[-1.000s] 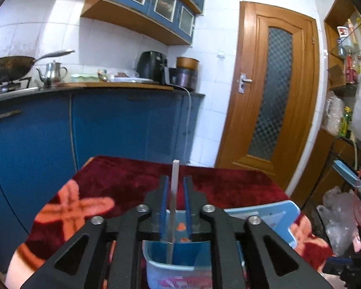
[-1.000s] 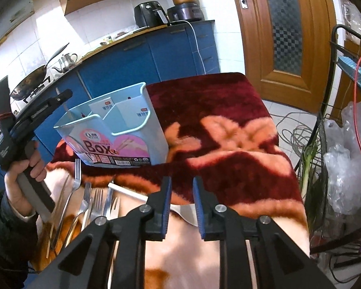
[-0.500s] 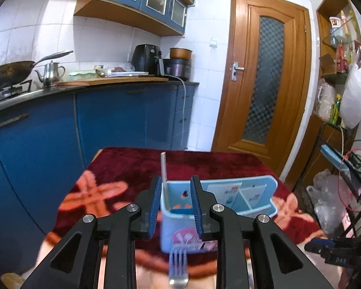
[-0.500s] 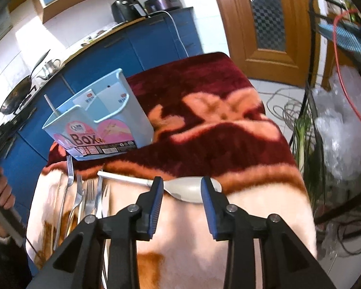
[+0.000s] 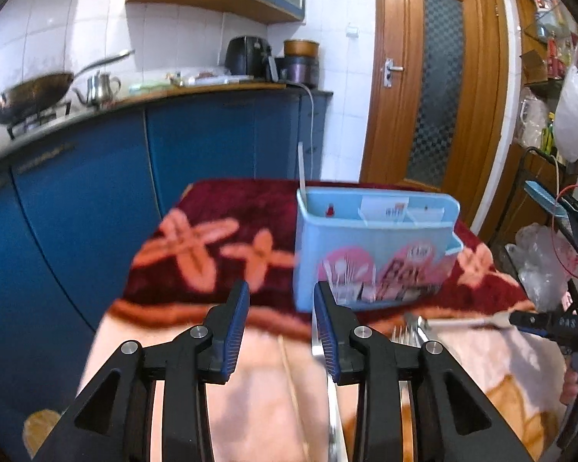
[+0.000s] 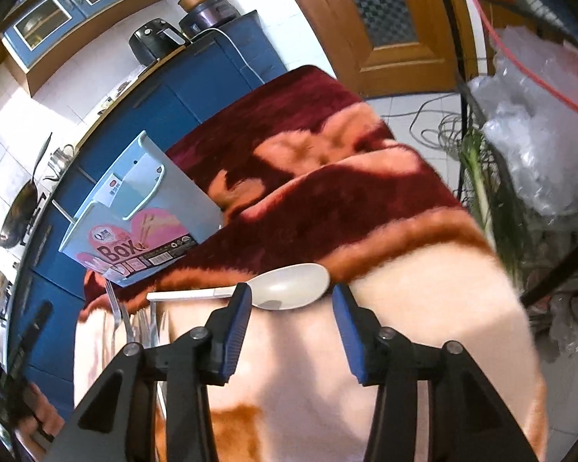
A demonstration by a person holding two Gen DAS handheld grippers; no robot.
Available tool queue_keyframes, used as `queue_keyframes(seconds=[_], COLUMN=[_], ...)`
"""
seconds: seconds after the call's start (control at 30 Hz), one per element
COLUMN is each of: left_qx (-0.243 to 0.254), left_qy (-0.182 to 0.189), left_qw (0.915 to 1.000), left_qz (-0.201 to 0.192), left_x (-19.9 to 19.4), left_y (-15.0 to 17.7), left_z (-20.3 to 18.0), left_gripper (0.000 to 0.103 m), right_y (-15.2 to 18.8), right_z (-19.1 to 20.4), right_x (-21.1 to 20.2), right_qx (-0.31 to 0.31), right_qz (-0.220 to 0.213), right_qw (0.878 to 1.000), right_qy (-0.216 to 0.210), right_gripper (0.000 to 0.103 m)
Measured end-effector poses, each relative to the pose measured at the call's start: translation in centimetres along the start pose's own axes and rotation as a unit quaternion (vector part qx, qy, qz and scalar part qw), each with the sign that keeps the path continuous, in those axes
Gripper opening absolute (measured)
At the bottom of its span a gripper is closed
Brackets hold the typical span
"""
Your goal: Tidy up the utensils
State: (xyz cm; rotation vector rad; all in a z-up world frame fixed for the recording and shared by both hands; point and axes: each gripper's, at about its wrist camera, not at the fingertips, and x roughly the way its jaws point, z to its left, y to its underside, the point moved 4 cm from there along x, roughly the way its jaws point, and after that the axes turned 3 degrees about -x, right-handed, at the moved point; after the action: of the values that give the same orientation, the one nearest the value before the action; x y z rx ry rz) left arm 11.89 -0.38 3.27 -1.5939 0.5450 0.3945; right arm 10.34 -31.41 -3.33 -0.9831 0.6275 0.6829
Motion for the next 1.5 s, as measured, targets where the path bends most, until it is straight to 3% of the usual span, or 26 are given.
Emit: queue_keyframes(seconds=[0.17, 0.27, 0.3, 0.33, 0.37, 0.5, 0.73, 0.87, 1.0, 1.2, 1.3, 1.5], left_qx=[-0.008, -0.013, -0.015, -0.016, -0.017, -0.025, -0.036, -0.038, -0.038, -0.035, -0.038, -0.047], left_qy=[0.001, 0.002, 0.001, 0.001, 0.0, 0.001, 0.006, 0.009, 0.015, 0.023, 0.029, 0.039], left_qw=[0.9998, 0.9996, 0.9996, 0.9996, 0.9996, 0.9994, 0.9989, 0.9989, 0.9987, 0.9988, 0.9985, 0.9977], left_qz=[0.019, 0.023, 0.023, 0.023, 0.023, 0.024, 0.028, 0.027, 0.029, 0.027, 0.027, 0.03], left_x=[0.5, 0.6, 0.5, 0.5, 0.5, 0.7, 1.1, 1.3, 1.6, 1.9, 2.0, 2.2], left_y=[1.5, 1.8, 1.9, 1.9, 1.9, 2.0, 2.0, 1.8, 1.7, 1.6, 1.6, 1.9], left_z=[0.4, 0.7, 0.8, 0.9, 1.1, 1.6, 2.0, 2.0, 1.9, 2.0, 2.2, 2.9], left_gripper=[0.036, 0.036, 0.036, 0.036, 0.036, 0.036, 0.036, 0.036, 0.036, 0.036, 0.036, 0.036], right_y=[-0.6, -0.8, -1.0, -1.1, -1.2, -1.8, -4.0, -5.3, -6.7, -8.6, -9.4, -9.6], right_z=[0.2, 0.0, -0.1, -0.2, -0.3, -0.7, 1.6, 3.8, 7.0, 11.5, 13.6, 17.6], right_x=[0.9, 1.3, 1.4, 1.5, 1.5, 1.0, -3.8, -6.5, -9.0, -11.0, -10.2, -5.8], right_qx=[0.021, 0.027, 0.031, 0.032, 0.035, 0.043, -0.021, -0.071, -0.138, -0.197, -0.235, -0.329], right_qz=[-0.014, -0.023, -0.025, -0.028, -0.03, -0.046, -0.143, -0.195, -0.243, -0.284, -0.28, -0.222], right_qw=[1.0, 0.999, 0.999, 0.999, 0.999, 0.998, 0.989, 0.977, 0.957, 0.934, 0.925, 0.907], right_qy=[0.003, 0.016, 0.019, 0.022, 0.022, 0.008, 0.009, 0.039, 0.073, 0.091, 0.105, 0.14], right_gripper=[0.048, 0.036, 0.029, 0.016, 0.013, 0.01, 0.006, 0.006, 0.006, 0.006, 0.006, 0.006])
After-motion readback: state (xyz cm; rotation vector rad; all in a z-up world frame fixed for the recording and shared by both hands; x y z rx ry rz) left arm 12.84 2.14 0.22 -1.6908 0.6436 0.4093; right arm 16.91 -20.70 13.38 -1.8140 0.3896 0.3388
